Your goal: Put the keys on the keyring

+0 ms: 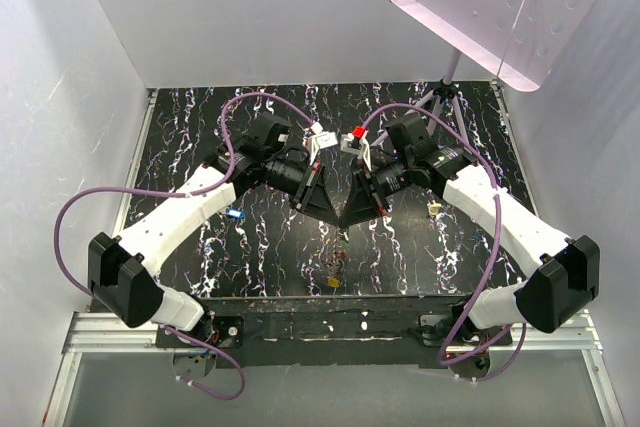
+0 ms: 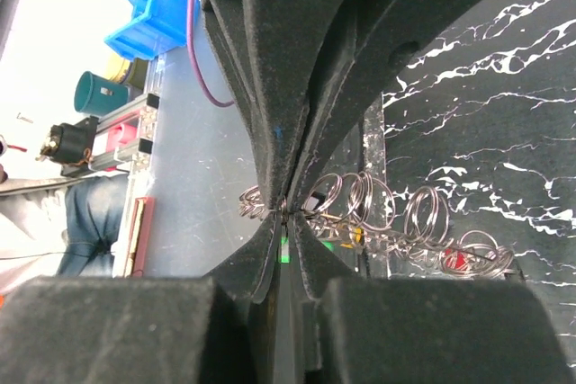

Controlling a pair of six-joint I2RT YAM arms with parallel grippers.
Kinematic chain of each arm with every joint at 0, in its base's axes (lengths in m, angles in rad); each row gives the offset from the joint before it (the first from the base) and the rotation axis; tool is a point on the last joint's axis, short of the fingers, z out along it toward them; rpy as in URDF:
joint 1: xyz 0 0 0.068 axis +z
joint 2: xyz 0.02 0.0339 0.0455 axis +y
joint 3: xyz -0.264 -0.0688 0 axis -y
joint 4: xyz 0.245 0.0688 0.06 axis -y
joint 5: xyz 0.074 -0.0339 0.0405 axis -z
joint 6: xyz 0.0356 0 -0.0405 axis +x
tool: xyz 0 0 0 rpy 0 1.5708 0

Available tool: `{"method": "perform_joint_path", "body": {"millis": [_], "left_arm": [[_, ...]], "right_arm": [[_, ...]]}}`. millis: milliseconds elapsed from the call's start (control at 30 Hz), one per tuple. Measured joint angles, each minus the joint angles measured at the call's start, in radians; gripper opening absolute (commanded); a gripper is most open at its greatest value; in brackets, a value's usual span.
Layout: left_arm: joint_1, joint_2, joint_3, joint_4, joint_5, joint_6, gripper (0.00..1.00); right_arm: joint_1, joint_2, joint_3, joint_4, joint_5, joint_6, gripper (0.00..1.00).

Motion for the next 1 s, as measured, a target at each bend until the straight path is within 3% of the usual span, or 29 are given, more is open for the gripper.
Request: {"method": "perform_joint_path", "body": {"millis": [67,167,267,433,567,633,800,1000], "left_arm": [[0.000,-0.002,-0.003,0.011,-0.001,-0.002,0.00],[0.009,-0.042,-0.066,0.125,-0.008,-0.055,0.00],[0.024,-0.189,-0.265,0.401,-0.042,-0.188,0.00],[0.027,-0.496,-0.646,1.070,-0.235,-0.472,0.00],[0.023,-0.565,-0.858,1.519,-0.461,-0.656,0.00],[0.010,-0.547,-0.918,1.662,-0.575,-0.717,0.00],[-0.030,-0.492,-0.967,1.876,-0.783,-0.812,0.00],[-0.044,-0.430,-0.967,1.972,-0.869,-0.870,0.00]], "right_arm": [[0.000,0.000,0.000,0.002,-0.006,0.015,0.46],[-0.010,-0.006,0.000,0.018,-0.037,0.042,0.55],[-0.033,-0.019,0.000,0.053,-0.083,0.069,0.57],[-0.080,-0.039,0.017,0.109,-0.146,0.141,0.57],[-0.098,-0.045,0.039,0.171,-0.176,0.202,0.57],[-0.099,-0.046,0.040,0.211,-0.185,0.243,0.56],[-0.100,-0.043,0.040,0.396,-0.183,0.424,0.55],[-0.100,0.006,0.070,0.592,-0.134,0.589,0.55]]}}
